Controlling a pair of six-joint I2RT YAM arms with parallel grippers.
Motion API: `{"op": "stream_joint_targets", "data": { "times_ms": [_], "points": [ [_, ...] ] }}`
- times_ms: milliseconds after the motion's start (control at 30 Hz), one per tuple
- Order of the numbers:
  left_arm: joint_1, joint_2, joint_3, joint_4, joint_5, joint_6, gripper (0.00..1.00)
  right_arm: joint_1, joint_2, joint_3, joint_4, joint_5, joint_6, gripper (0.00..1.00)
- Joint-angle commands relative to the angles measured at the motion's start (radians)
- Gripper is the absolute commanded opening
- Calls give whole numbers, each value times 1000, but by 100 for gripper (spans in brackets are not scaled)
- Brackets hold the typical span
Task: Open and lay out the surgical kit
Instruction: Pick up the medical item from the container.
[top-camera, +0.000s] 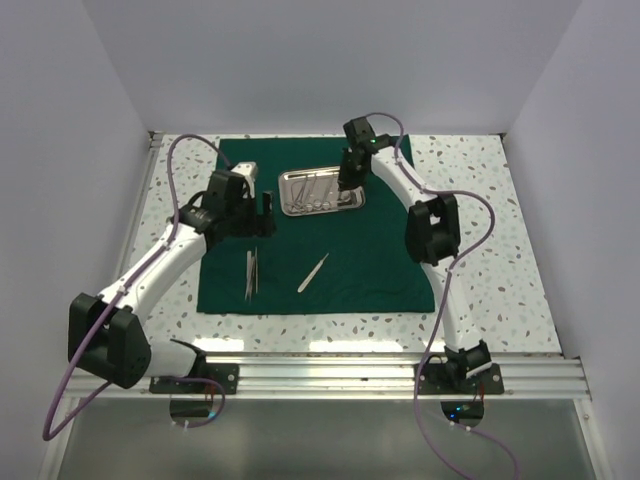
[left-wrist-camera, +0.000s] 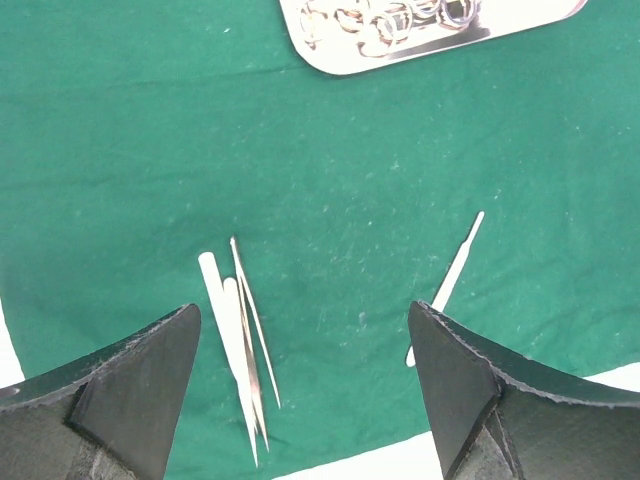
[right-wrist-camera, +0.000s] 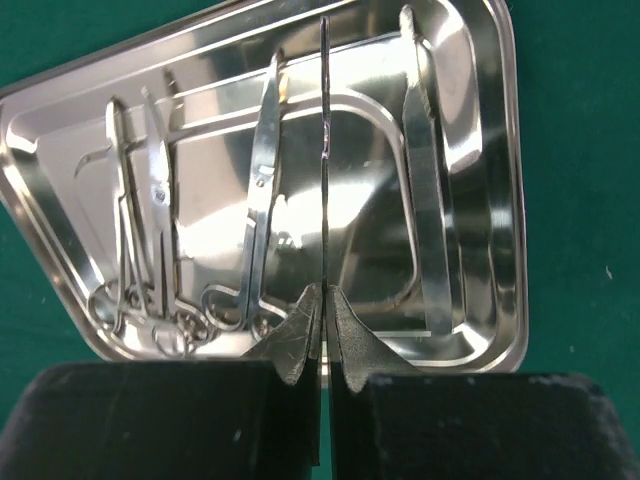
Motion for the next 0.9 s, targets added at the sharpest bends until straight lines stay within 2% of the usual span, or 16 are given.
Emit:
{"op": "stream_joint_targets", "data": {
  "times_ms": [0,200,400,667,867],
  "points": [
    [-4,-46,-11,-33,-42,-24,89,-6,33,64,64,-76,22,0],
    [-4,-63,-23,-41,-42,-37,89,-19,65,55,57,-105,27,0],
    [-4,-61,-31,-33,-32,-40,89,-19,-10,-51,80,-94,-8,0],
    [-4,-41,-34,-5,-19,-18,89,-21,-226,-148,101,-85,-32,0],
    [-4,3,-12,25,13,3,89,-7,-473,-463,175,-91,-21,0]
  ]
}}
